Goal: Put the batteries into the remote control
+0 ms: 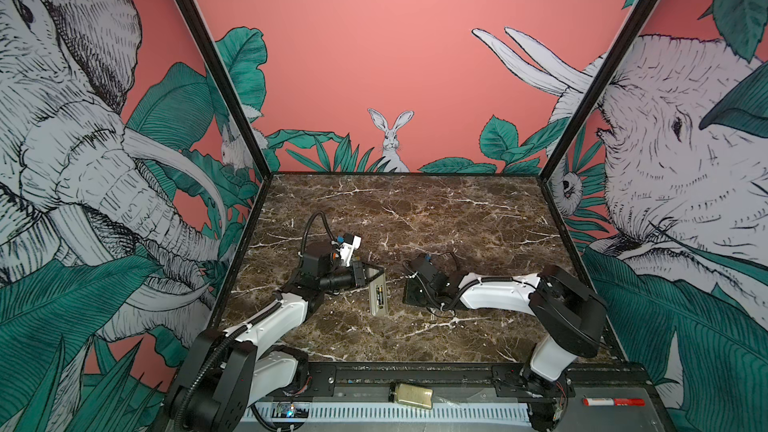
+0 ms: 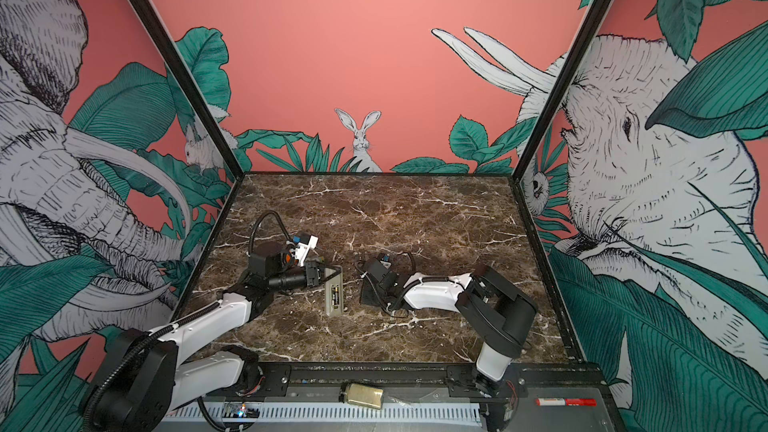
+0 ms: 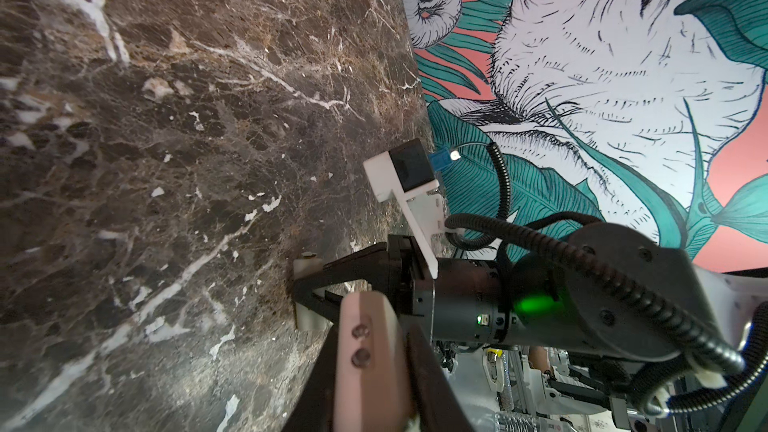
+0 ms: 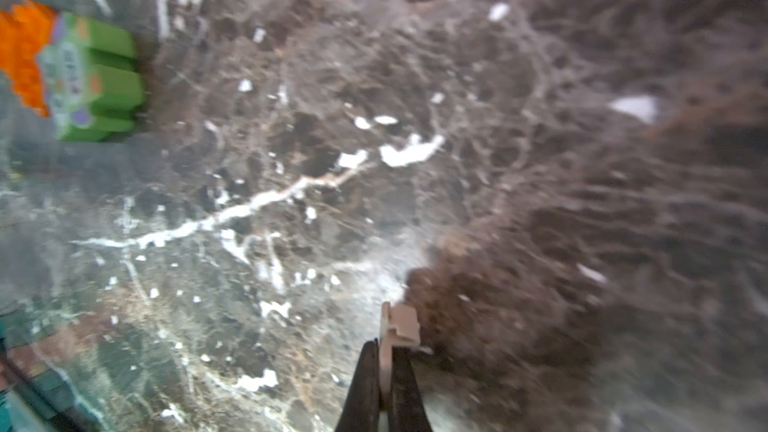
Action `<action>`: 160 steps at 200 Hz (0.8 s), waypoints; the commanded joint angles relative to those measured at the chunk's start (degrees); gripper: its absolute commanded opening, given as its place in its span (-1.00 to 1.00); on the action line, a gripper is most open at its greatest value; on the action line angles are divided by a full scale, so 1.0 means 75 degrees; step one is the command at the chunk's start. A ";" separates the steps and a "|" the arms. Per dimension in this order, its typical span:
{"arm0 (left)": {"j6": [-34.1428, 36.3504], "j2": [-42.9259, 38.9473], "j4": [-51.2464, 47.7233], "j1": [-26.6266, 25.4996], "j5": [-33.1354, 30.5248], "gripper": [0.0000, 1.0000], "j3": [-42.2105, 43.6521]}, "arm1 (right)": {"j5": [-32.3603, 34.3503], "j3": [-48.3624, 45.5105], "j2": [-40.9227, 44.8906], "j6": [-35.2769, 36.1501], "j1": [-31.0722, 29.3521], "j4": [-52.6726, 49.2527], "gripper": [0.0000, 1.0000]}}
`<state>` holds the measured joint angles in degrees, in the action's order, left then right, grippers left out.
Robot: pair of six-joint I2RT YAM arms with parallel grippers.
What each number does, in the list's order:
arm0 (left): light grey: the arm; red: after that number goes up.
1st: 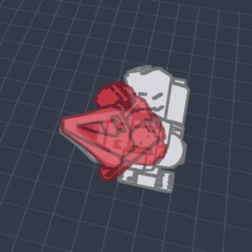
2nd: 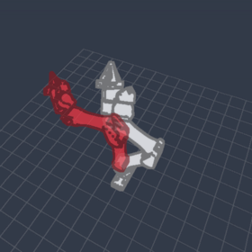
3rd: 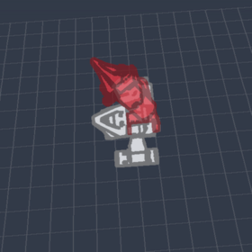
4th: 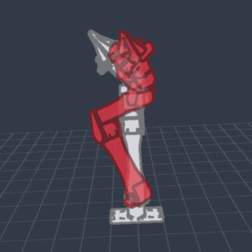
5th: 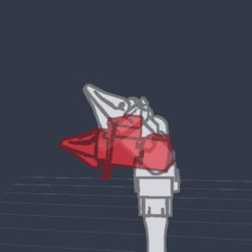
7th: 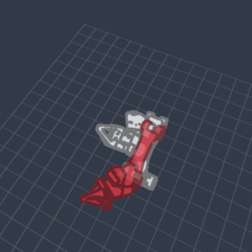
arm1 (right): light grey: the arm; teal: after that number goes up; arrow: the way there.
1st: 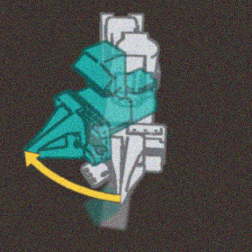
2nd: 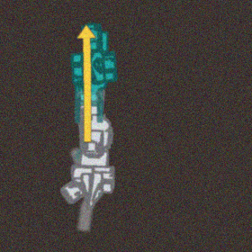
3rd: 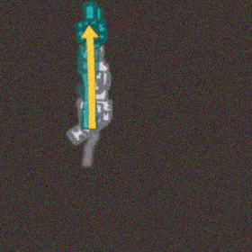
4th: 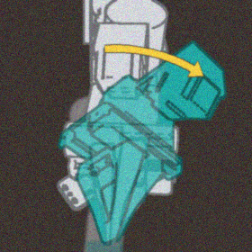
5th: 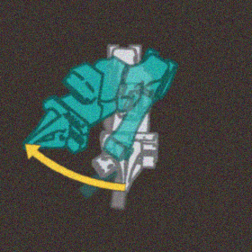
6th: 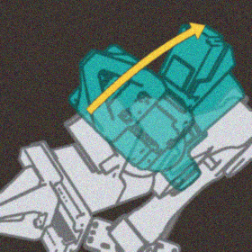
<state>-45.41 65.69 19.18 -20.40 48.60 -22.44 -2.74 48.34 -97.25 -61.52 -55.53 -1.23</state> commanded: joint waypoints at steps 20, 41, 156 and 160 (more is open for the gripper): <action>0.0100 -0.0166 -0.0213 0.0056 -0.0014 -1.00 -0.0208 | -0.0572 -0.0177 -0.0209 0.0210 0.0185 0.0935 -1.00; 0.0079 -0.0140 -0.0219 0.0060 -0.0055 -1.00 -0.0239 | -0.0714 -0.0181 -0.0274 0.0210 0.0284 0.0783 -1.00; 0.0019 -0.0202 -0.0245 0.0056 -0.0349 -1.00 -0.0084 | 0.0057 0.0545 0.0026 0.0759 0.0401 -0.2179 -0.17; 0.0019 -0.0215 -0.0248 0.0049 -0.0351 -1.00 -0.0087 | 0.0094 0.0617 0.0023 0.0771 0.0407 -0.2290 -0.14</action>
<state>-45.39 65.65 16.58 -20.40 45.95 -22.57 -5.80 51.44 -97.62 -57.19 -52.80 -7.90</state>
